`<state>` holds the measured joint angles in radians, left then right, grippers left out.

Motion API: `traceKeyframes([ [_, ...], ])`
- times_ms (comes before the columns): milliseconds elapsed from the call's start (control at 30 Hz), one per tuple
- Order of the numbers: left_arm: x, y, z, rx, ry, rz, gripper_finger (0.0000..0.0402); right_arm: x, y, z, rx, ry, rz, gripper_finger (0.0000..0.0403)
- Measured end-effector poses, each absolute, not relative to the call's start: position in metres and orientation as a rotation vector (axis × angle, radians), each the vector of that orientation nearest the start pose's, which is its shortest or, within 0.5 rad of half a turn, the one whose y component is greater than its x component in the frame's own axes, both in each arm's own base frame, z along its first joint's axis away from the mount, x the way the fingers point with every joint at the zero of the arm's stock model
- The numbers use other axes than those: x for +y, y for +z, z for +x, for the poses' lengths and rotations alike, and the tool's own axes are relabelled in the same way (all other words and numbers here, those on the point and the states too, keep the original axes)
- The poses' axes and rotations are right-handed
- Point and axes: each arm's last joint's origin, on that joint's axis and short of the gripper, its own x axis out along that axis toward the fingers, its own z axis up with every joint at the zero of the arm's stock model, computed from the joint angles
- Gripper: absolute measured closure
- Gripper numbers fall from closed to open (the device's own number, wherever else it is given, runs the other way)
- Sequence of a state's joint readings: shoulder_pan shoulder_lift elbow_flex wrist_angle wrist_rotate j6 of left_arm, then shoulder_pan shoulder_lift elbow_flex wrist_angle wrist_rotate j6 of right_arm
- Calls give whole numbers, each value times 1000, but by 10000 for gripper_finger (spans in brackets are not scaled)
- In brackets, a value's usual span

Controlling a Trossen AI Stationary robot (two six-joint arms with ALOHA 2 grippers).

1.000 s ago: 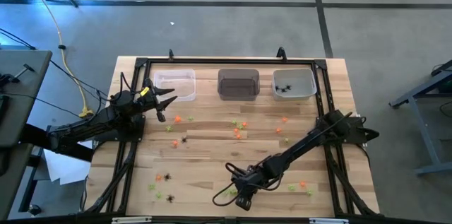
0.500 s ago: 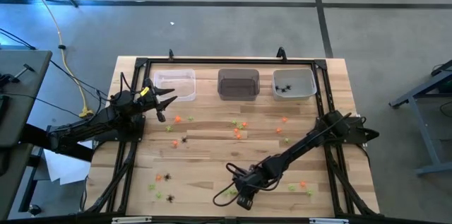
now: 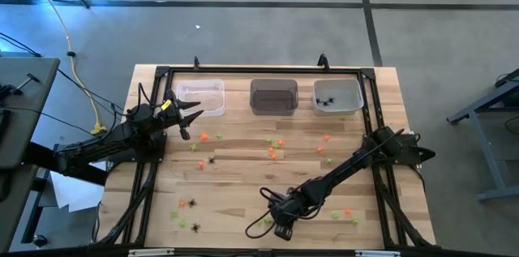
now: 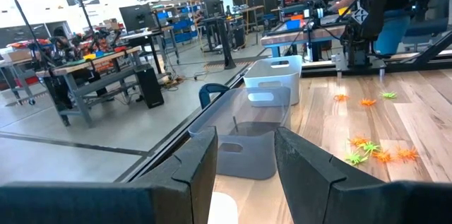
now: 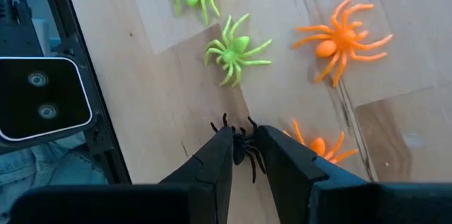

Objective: Sort Halloween decoration
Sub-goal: Put the black spider toy into the white bin

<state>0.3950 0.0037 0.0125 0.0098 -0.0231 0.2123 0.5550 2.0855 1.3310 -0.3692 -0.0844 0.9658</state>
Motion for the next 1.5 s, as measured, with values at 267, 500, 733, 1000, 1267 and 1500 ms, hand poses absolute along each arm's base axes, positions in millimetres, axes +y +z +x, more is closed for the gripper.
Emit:
traceKeyframes([
  [267,38,168,89,26,419,213,271,211,120,349,1307,-26,573,324],
  [500,38,168,89,26,419,213,271,207,120,351,1324,-22,590,340],
  [733,38,168,89,26,418,213,271,202,119,352,1344,6,592,397],
  [1000,38,169,89,26,419,213,271,204,120,355,1327,36,612,401],
  [1267,38,169,89,26,419,213,271,207,124,358,1314,117,657,403],
  [1500,38,169,89,25,419,213,271,206,138,355,1299,136,655,403],
])
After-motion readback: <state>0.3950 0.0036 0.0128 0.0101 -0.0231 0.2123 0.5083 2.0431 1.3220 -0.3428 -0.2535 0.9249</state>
